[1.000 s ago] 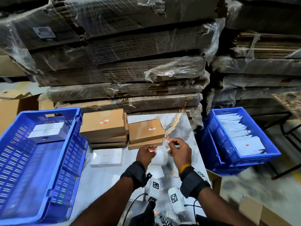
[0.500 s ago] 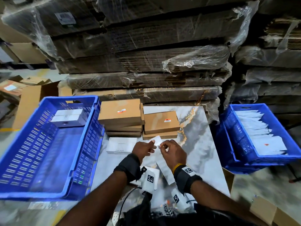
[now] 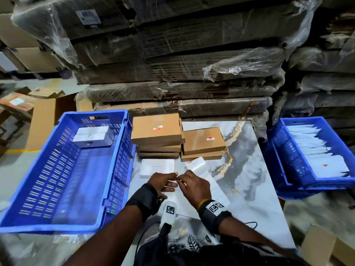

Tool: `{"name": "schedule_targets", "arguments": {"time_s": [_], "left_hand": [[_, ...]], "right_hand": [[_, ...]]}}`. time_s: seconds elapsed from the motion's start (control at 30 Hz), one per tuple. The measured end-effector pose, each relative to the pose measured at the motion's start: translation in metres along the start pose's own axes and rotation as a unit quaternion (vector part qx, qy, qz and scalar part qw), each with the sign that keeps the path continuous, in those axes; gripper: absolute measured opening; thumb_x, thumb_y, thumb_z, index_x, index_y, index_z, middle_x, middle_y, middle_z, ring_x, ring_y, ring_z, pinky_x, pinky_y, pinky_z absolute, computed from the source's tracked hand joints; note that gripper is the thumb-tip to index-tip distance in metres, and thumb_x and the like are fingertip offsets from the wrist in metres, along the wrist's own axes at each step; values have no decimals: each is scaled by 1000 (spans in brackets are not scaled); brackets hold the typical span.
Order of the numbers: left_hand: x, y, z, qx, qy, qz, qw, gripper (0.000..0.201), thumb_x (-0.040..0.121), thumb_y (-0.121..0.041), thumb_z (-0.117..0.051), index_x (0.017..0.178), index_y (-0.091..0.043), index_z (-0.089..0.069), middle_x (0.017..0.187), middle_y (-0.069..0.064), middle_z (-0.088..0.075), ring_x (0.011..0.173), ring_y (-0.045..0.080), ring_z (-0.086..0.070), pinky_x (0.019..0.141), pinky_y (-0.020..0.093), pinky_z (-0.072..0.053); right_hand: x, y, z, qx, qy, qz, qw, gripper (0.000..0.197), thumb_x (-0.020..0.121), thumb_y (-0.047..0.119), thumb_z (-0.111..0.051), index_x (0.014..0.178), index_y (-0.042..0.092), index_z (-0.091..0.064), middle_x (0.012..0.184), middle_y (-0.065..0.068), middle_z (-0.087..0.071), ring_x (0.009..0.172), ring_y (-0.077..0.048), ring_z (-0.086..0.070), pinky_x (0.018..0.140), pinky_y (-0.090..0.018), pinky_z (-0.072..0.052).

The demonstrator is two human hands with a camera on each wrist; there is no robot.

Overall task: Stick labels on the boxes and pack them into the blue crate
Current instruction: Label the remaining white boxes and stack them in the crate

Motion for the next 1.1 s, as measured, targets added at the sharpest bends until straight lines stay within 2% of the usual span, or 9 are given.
{"name": "schedule_targets", "arguments": {"time_s": [0.17, 0.27, 0.4, 0.53, 0.6, 0.7, 0.87, 1.0, 1.1], "left_hand": [[3, 9, 4, 3, 42, 4, 999, 21, 88, -31, -68, 99, -12, -71, 77, 4, -71, 80, 18, -69, 68, 31, -52], [8, 12, 5, 11, 44, -8, 999, 18, 91, -27, -65, 99, -12, -69, 83, 5, -71, 79, 19, -67, 69, 30, -52], [17, 20, 0, 25, 44, -43, 998, 13, 94, -23, -63, 91, -10, -64, 76, 7, -64, 61, 16, -58, 57, 22, -42], [23, 38, -10, 25, 58, -32, 997, 15, 95, -19, -62, 83, -9, -61, 72, 9, -59, 56, 16, -53, 53, 21, -37], [25, 45, -14, 19, 58, -19, 998, 17, 94, -16, -61, 79, -8, -61, 72, 11, -57, 55, 18, -51, 53, 22, -35], [29, 54, -19, 7, 64, -3, 998, 14, 93, -13, -59, 80, -8, -61, 70, 11, -53, 53, 19, -47, 53, 23, -32], [36, 66, -23, -9, 51, 13, 999, 14, 91, -11, -60, 77, -9, -61, 66, 9, -53, 52, 19, -46, 52, 22, -33], [43, 74, -28, -34, 32, 16, 999, 14, 91, -11, -58, 78, -9, -59, 65, 9, -52, 49, 18, -44, 50, 22, -35], [49, 80, -29, -49, 10, 13, 999, 14, 93, -11, -57, 79, -8, -59, 66, 10, -51, 47, 18, -41, 48, 22, -36]], "right_hand": [[-13, 4, -13, 41, 17, -11, 999, 24, 90, 44, -50, 90, 34, -72, 84, 9, -59, 64, -12, -62, 46, -25, -42], [-23, -13, -25, 142, 55, -97, 984, 16, 91, 41, -62, 99, 33, -73, 91, 12, -57, 74, -4, -58, 63, -24, -47], [-39, -50, -30, 209, 28, -233, 949, 7, 85, 35, -72, 92, 35, -71, 89, 14, -56, 72, -2, -57, 71, -22, -49], [-54, -67, -52, 215, 83, -313, 922, 15, 77, 45, -76, 87, 38, -68, 90, 13, -61, 83, -4, -60, 78, -23, -50], [-58, -69, -59, 212, 100, -331, 914, 17, 75, 52, -75, 80, 38, -67, 91, 12, -64, 85, -6, -62, 78, -26, -52], [-62, -71, -64, 188, 140, -349, 907, 22, 73, 54, -75, 78, 36, -64, 89, 11, -65, 84, -9, -62, 69, -23, -46], [-65, -77, -78, 180, 197, -387, 883, 16, 79, 33, -67, 66, 25, -61, 75, 6, -67, 81, -20, -67, 70, -26, -51], [-63, -80, -84, 194, 213, -393, 873, 17, 77, 41, -69, 66, 28, -64, 79, 7, -69, 79, -17, -67, 73, -28, -54], [-63, -83, -87, 157, 239, -393, 874, 17, 75, 40, -64, 63, 28, -63, 73, 8, -64, 75, -16, -62, 66, -24, -48]]}}
Point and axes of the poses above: each hand's wrist, its own x-axis towards the middle knuckle, its own z-axis out of the back of the hand, y = z × x, the point moved 9 cm from there along x, towards the middle knuckle
